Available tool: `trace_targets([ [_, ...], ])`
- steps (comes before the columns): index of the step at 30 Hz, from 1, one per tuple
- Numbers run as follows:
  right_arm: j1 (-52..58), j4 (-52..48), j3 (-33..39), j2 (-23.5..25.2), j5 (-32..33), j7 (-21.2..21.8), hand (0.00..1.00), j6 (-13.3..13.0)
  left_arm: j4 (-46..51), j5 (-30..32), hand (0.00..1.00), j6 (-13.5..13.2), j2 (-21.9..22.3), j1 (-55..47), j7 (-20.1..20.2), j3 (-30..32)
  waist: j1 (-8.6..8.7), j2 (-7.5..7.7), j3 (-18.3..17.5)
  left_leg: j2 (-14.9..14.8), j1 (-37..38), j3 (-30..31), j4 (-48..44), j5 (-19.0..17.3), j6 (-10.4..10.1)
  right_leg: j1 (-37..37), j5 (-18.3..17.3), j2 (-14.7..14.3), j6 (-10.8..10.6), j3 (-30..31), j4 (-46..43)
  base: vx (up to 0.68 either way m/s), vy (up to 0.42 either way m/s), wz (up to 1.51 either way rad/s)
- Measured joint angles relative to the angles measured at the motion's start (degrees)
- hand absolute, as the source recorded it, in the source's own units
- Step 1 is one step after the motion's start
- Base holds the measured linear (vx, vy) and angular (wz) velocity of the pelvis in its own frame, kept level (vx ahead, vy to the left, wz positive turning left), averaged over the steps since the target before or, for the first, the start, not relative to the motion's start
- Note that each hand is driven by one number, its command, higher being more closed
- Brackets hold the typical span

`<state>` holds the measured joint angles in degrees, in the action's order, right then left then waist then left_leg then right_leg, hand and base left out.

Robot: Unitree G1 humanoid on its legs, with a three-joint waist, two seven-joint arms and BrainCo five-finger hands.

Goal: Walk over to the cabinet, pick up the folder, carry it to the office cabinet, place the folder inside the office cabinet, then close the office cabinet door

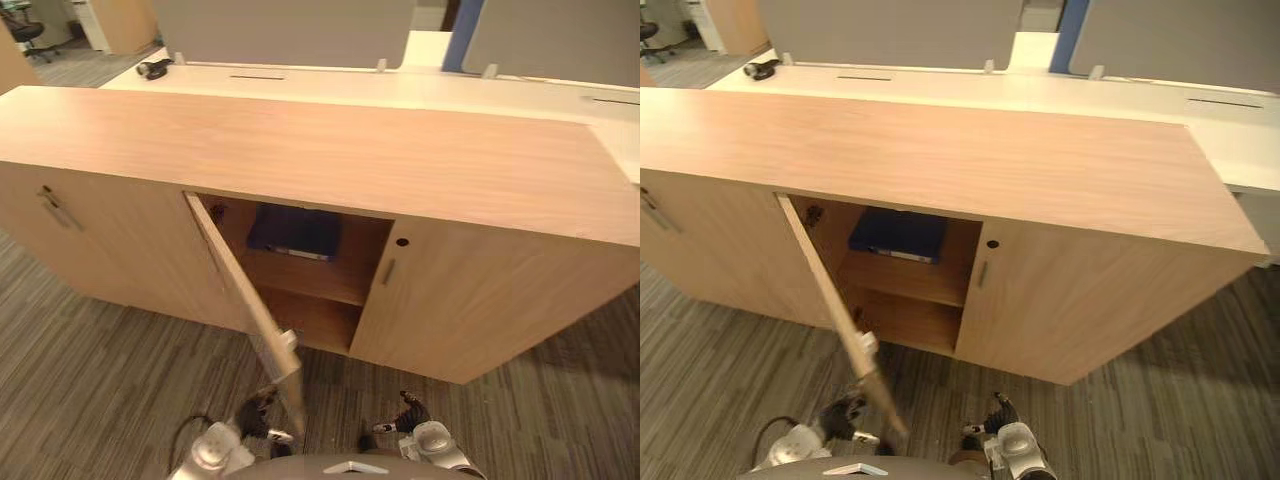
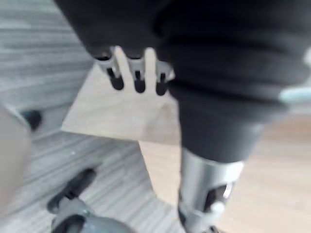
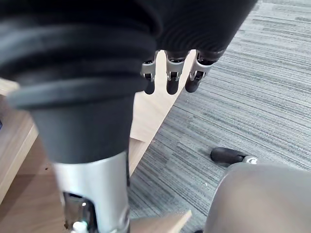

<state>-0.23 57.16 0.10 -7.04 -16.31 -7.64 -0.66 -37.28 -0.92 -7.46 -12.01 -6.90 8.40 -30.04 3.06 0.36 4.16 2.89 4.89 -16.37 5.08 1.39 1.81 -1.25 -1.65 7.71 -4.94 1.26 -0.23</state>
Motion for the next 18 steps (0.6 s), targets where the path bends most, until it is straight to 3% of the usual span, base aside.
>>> trace_targets([
  [5,0.4,0.1,0.1,-0.1,0.0,0.0,0.0,0.9,-1.2,0.0,0.0,-0.2,0.7,3.8,-0.1,-0.3,0.86,0.25,-0.4,0.0,0.2,-0.8,0.0,-0.6,0.1,0.0,0.5,0.0,0.7,0.2,0.6,0.05,0.013,-0.1],
  [9,0.3,0.6,0.5,-0.2,0.0,0.0,0.0,0.9,-2.8,0.3,0.0,-0.2,0.1,4.4,-0.6,1.5,1.0,0.06,-0.6,0.0,0.5,-0.7,0.0,-1.1,0.1,-0.5,1.9,0.1,-0.1,0.0,1.0,0.09,-0.005,0.03],
  [13,-0.4,2.3,0.9,-0.3,0.0,0.0,0.0,0.9,-4.6,2.3,0.0,-0.2,0.1,4.4,-1.0,6.1,0.87,-0.08,-0.8,-0.1,0.6,-0.4,0.0,-1.0,0.3,-1.5,2.9,-0.2,-1.5,-0.6,2.0,0.09,-0.03,0.01],
  [18,-0.6,2.4,1.3,-0.1,0.3,-0.1,0.0,0.9,-7.6,3.5,0.0,0.1,0.2,3.7,-6.3,16.6,0.7,0.11,-0.7,-0.6,1.3,0.7,0.0,-1.1,0.1,-3.1,2.8,-0.6,-1.2,-2.2,2.9,0.03,-0.044,0.12],
])
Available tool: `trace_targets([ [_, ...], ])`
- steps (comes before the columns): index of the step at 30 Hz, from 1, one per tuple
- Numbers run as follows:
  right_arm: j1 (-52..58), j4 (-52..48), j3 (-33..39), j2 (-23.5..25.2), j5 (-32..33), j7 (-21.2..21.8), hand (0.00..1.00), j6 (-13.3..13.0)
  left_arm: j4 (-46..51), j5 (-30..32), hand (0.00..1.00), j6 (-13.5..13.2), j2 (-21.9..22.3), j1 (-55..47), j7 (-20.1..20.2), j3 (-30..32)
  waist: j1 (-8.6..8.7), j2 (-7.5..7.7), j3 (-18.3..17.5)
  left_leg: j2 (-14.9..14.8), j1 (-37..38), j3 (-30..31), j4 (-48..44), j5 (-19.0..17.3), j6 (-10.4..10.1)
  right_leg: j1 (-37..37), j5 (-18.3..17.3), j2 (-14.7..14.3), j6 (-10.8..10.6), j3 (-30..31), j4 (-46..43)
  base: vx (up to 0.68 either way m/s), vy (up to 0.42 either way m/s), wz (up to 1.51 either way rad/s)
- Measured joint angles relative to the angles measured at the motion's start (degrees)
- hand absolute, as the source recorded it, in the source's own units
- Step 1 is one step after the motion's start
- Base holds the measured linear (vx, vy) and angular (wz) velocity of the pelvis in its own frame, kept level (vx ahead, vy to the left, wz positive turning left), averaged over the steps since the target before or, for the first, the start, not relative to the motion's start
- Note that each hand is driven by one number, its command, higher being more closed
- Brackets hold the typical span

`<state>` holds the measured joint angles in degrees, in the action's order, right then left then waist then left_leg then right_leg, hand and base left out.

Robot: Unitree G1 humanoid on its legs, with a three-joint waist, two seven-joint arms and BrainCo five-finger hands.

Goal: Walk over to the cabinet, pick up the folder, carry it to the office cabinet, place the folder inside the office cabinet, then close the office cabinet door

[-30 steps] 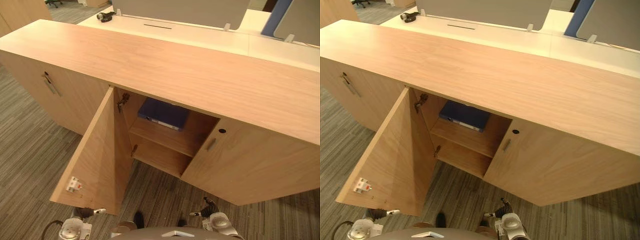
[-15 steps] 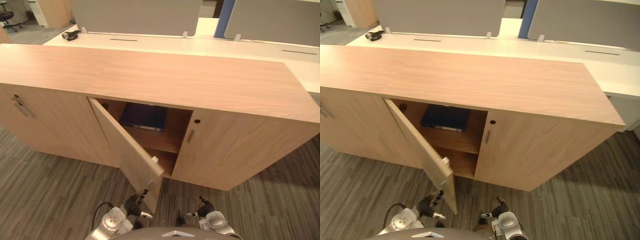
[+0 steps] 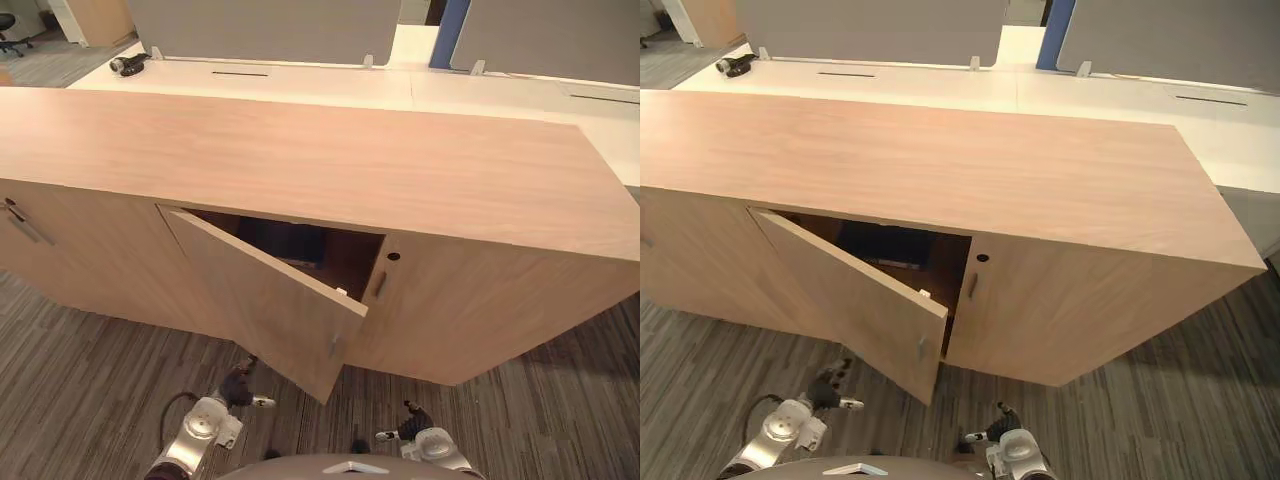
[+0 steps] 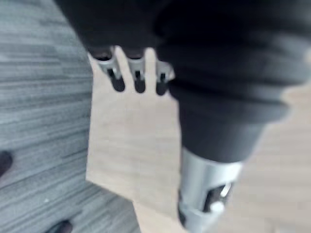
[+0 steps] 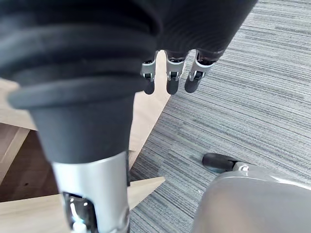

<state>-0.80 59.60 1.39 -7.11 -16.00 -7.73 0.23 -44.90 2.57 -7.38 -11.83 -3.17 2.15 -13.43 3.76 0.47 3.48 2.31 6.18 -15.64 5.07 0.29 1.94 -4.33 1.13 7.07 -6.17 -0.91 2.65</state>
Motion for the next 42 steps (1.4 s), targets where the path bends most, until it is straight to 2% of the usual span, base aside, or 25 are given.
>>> trace_targets([
  [4,-0.5,0.8,1.2,0.6,1.1,-0.1,0.0,0.0,-4.5,0.0,0.0,0.4,0.1,-0.8,-2.1,4.8,-0.11,0.22,0.2,-0.1,0.2,-0.6,0.0,0.0,-0.1,0.1,-0.1,-0.1,0.1,0.2,-0.2,-0.05,-0.03,-0.04],
  [9,-1.6,2.1,1.5,1.0,1.1,-0.3,0.0,0.0,-8.9,0.1,0.0,1.8,0.5,-3.4,-3.6,10.3,-0.76,1.26,1.0,-1.1,0.7,-5.0,0.0,-1.1,-1.2,2.1,-0.1,-0.6,1.3,2.4,-0.6,-0.08,-0.013,-0.38],
  [15,-0.9,2.0,2.2,0.8,1.1,-0.3,0.0,0.0,-10.8,2.1,0.0,2.4,2.4,-4.5,-4.5,11.7,-0.87,1.08,1.0,-2.0,2.0,-7.7,0.0,-2.4,-2.4,2.0,0.3,-0.6,2.7,-0.1,-0.2,0.0,-0.014,-0.3],
  [20,0.2,2.0,2.6,0.4,3.1,-0.3,0.0,0.0,-10.9,3.0,0.0,2.6,3.2,-4.1,-4.5,12.7,-0.81,1.0,0.8,-3.5,2.5,-7.8,-0.8,-3.4,-3.5,0.9,0.5,-1.6,2.0,-1.5,0.2,0.1,-0.047,0.0],
  [23,1.3,2.0,3.8,0.4,3.5,-0.3,0.0,0.0,-10.9,3.2,0.0,2.9,3.7,-3.1,-4.5,13.7,-1.45,0.96,1.1,-5.7,-1.0,-6.1,-10.1,-7.4,-3.1,0.3,0.6,-2.5,1.9,-1.7,0.3,0.13,-0.096,-0.1],
  [26,1.6,2.0,3.9,-0.1,4.7,-0.3,0.0,0.0,-10.8,3.2,0.0,3.0,5.1,-2.1,-4.6,13.9,-2.11,1.2,1.3,-5.6,-5.8,1.4,-20.8,-8.5,-3.0,0.1,0.7,-1.0,2.0,-0.5,-0.6,0.08,-0.049,-0.19],
  [27,1.1,2.1,3.9,-0.6,4.9,-0.3,0.0,0.1,-10.7,3.0,0.0,2.9,6.2,-1.9,-4.8,13.8,-2.95,0.24,1.4,-5.4,-5.9,6.6,-20.4,-10.6,-3.9,0.4,0.7,-1.5,2.0,0.6,-0.8,0.02,0.023,-0.46],
  [29,0.8,2.0,4.5,-1.7,5.0,-0.4,0.0,0.1,-10.9,2.6,0.0,3.0,7.1,-1.5,-5.2,13.8,-3.26,-2.11,1.7,-5.9,-3.3,10.6,-18.2,-12.3,-4.2,0.3,0.6,-3.3,1.8,2.7,-0.5,0.0,0.058,-0.62],
  [31,0.4,2.0,4.5,-1.0,5.3,-0.3,0.0,0.0,-10.9,2.4,0.0,3.0,6.3,-1.5,-5.5,13.8,-3.17,-2.11,2.1,-5.7,-2.6,9.5,-17.8,-12.4,-4.0,0.4,1.2,-3.2,1.4,3.8,-0.5,-0.06,0.057,-0.44],
  [33,0.7,2.1,5.7,0.0,5.5,-0.3,0.0,0.0,-11.0,2.2,0.0,3.1,5.2,-1.6,-5.6,15.0,-3.3,-0.55,2.2,-5.6,-0.6,7.6,-15.8,-12.3,-3.7,0.5,1.6,-3.2,1.2,5.2,-0.4,-0.09,0.023,-0.39],
  [40,2.4,2.2,5.6,-0.3,5.5,-0.3,0.0,0.2,-12.8,2.1,0.0,3.6,5.3,-2.1,-5.5,16.1,-2.75,0.14,1.3,-5.2,1.7,3.4,-11.8,-10.9,-4.3,1.7,4.1,-3.5,1.6,9.3,2.0,-0.1,-0.023,-0.4],
  [42,2.6,2.2,5.7,-0.3,5.5,-0.3,0.0,0.3,-13.3,2.1,0.0,3.7,5.3,-2.1,-5.5,16.1,-2.59,-0.56,1.6,-5.3,1.8,3.1,-11.9,-10.8,-4.3,2.1,4.5,-4.0,1.8,9.9,2.2,-0.07,-0.048,-0.19],
])
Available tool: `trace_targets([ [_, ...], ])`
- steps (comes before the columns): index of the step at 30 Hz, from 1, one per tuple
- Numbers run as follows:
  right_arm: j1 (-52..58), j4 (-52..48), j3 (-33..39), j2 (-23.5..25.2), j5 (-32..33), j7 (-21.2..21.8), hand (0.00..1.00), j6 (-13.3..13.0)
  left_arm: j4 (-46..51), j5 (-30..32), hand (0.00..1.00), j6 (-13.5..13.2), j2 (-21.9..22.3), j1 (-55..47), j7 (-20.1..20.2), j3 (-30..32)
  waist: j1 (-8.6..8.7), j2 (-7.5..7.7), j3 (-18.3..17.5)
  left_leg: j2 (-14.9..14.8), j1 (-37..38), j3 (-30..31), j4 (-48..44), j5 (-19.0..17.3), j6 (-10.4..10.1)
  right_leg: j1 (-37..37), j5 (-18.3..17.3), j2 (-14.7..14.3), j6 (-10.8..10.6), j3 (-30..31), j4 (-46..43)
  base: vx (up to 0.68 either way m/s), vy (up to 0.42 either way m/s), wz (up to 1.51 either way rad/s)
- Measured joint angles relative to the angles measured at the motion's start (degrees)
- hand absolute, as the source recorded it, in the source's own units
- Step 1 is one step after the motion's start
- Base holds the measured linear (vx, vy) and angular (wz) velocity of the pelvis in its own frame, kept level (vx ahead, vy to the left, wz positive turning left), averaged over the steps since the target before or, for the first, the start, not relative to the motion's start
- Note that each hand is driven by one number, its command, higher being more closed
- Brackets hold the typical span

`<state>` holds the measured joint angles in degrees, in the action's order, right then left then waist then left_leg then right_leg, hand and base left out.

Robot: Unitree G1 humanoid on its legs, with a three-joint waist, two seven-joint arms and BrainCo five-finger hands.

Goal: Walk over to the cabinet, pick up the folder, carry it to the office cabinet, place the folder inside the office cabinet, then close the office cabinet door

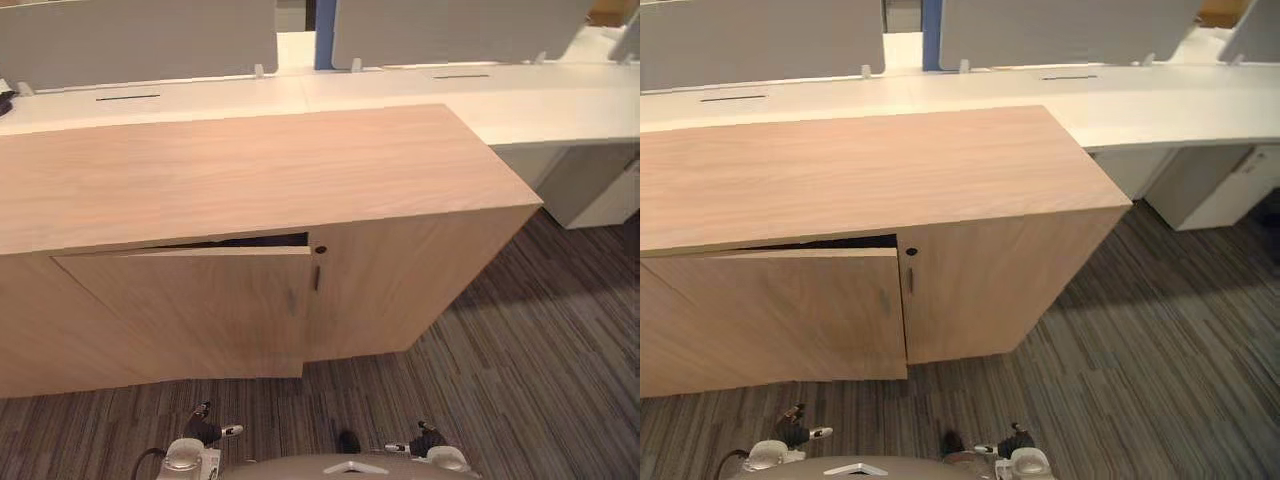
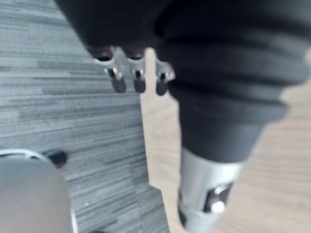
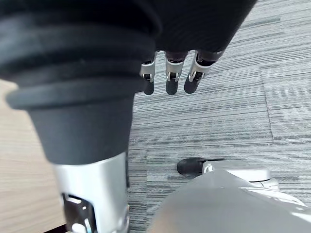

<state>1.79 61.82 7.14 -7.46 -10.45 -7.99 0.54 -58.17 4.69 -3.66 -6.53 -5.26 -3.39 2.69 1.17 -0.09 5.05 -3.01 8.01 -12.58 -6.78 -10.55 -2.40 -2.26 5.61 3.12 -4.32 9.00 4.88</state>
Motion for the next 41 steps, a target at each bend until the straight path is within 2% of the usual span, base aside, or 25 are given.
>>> trace_targets([
  [4,0.3,0.0,0.3,-0.3,0.0,0.0,0.0,0.1,-1.2,0.0,0.0,0.1,0.1,-0.1,0.0,0.6,-0.32,-0.5,-0.5,-0.4,0.5,0.1,-0.1,0.1,-0.1,-0.2,0.4,-0.5,-0.3,0.2,0.1,-0.03,-0.035,-0.04],
  [15,0.3,2.0,1.2,0.2,0.1,0.4,0.0,0.4,-1.6,0.0,0.0,0.2,-0.3,-1.0,-0.1,3.7,-1.16,1.42,-1.3,-0.3,1.1,0.2,-0.1,0.1,0.0,-0.8,0.4,-0.5,-0.3,0.2,0.1,-0.01,0.0,0.0],
  [41,0.3,2.3,1.5,0.2,0.1,0.4,0.0,0.4,-4.3,-0.1,0.0,0.7,-0.3,-2.3,-0.1,5.7,-1.68,1.59,-2.0,-0.3,1.0,2.9,0.0,0.3,0.4,-1.7,-0.3,-0.3,0.1,-2.5,0.2,-0.01,-0.006,0.04],
])
